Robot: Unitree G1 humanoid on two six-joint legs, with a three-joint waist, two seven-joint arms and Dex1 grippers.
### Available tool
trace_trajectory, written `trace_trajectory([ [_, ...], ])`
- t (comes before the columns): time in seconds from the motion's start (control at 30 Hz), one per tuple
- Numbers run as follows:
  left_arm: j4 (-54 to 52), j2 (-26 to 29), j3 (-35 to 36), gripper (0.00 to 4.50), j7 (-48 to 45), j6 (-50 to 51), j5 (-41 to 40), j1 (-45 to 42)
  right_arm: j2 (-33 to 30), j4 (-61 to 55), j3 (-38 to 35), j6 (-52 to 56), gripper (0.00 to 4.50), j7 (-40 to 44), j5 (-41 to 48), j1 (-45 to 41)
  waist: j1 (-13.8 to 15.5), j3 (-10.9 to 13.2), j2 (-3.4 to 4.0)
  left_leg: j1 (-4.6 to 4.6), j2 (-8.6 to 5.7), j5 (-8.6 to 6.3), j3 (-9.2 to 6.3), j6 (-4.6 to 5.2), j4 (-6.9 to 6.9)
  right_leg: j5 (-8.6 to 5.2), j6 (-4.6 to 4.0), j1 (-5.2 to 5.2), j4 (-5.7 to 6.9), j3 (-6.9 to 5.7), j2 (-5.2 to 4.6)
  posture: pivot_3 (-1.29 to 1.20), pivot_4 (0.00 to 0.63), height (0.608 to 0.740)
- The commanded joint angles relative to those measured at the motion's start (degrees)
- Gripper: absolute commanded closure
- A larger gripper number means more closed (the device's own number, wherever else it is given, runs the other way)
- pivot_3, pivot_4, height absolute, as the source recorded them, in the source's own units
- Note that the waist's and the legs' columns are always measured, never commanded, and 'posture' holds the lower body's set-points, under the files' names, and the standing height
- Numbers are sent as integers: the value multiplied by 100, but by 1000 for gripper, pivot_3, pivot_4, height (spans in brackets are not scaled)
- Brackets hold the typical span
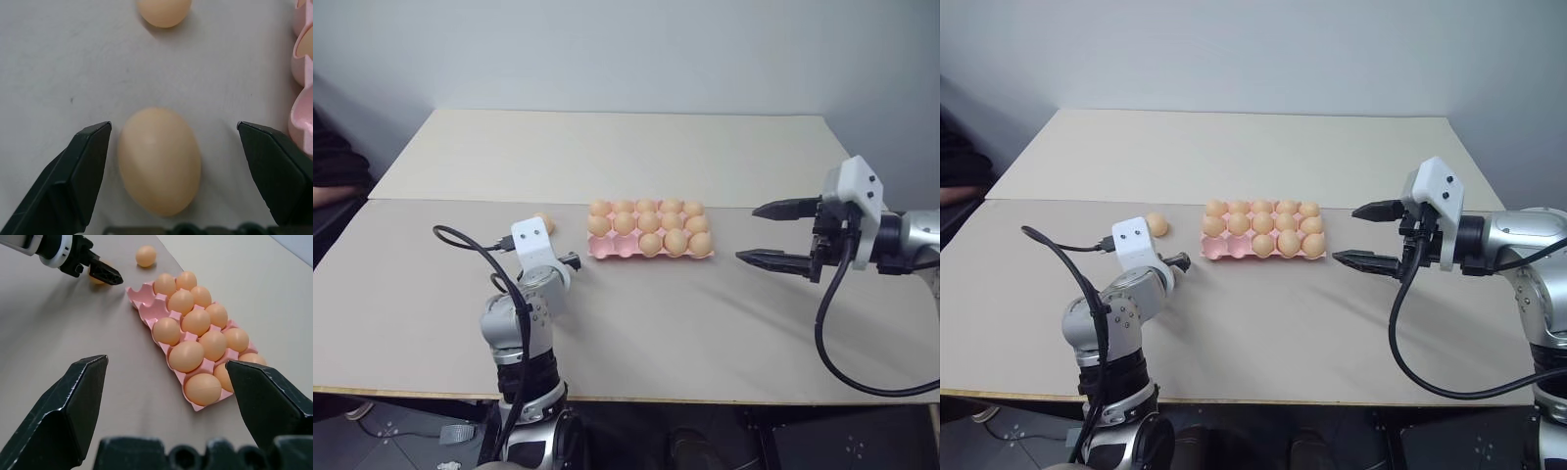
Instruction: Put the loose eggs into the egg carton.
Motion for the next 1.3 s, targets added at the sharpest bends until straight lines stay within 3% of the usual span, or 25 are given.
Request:
trace_trajectory([
  [0.03,-20,-127,-8,408,-53,-122,76,-197,-87,-226,-165,87,0,-57,176,22,0,0,0,0,0,-1,0,1,0,0,0,0,0,0,0,0,150,740],
  [0.27,-31,-46,-50,2533,-202,-149,171,-153,-95,-305,-180,138,0,-135,269,83,0,0,0,0,0,-1,-1,2,0,0,0,0,1,0,0,0,150,740],
  [0.33,-78,110,-196,2862,-334,-194,196,-129,-92,-314,-167,147,0,-148,296,81,-1,0,0,0,0,-1,-1,2,0,0,0,0,0,0,0,0,150,740],
  [0.5,-532,544,-523,2985,-942,-240,4,-116,-98,-324,-162,147,0,-166,330,81,-7,0,0,0,0,-1,-1,2,0,0,0,0,1,-1,0,0,150,740],
  [0.63,-848,1186,-1033,2989,-2004,-960,-277,9,-19,-336,-113,113,0,-237,307,76,-5,-1,1,1,1,2,0,-4,-1,0,0,-2,4,0,1,0,150,740],
  [0.83,-192,1778,-1346,2991,-3113,-1922,-464,86,99,-406,-123,93,0,-425,307,117,0,-1,2,2,0,-1,2,2,0,0,0,0,3,0,0,0,150,740],
  [1.1,1525,1561,-1556,2992,-3908,-3692,-467,-297,79,-625,-214,150,0,-554,377,323,6,-1,2,-2,0,-3,2,7,2,0,0,-2,1,-3,1,0,150,740],
  [1.3,2193,1490,-1884,2994,-4152,-4486,-267,-362,18,-659,-251,161,0,-574,402,378,7,-1,2,-3,0,-3,3,7,2,0,0,-2,0,-3,2,0,150,740],
])
